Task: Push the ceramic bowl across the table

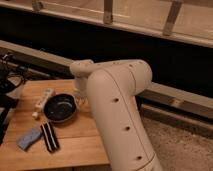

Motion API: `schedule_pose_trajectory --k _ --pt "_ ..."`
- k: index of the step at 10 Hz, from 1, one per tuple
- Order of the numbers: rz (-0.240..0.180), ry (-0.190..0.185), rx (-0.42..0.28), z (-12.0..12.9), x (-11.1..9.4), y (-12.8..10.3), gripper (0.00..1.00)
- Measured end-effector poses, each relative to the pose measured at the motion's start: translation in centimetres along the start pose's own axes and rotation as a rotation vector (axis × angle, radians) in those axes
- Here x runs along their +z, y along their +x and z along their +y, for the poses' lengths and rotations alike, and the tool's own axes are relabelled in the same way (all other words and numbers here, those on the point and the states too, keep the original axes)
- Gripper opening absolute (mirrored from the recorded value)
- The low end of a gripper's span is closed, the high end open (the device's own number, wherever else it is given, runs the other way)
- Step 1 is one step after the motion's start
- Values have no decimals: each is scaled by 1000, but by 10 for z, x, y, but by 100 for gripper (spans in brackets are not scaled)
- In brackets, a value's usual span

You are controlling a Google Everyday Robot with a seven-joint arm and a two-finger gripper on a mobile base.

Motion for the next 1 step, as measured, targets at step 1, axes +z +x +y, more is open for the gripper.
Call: schedule_pose_trajectory --k 1 --pt "-2 1 -6 3 0 -1 57"
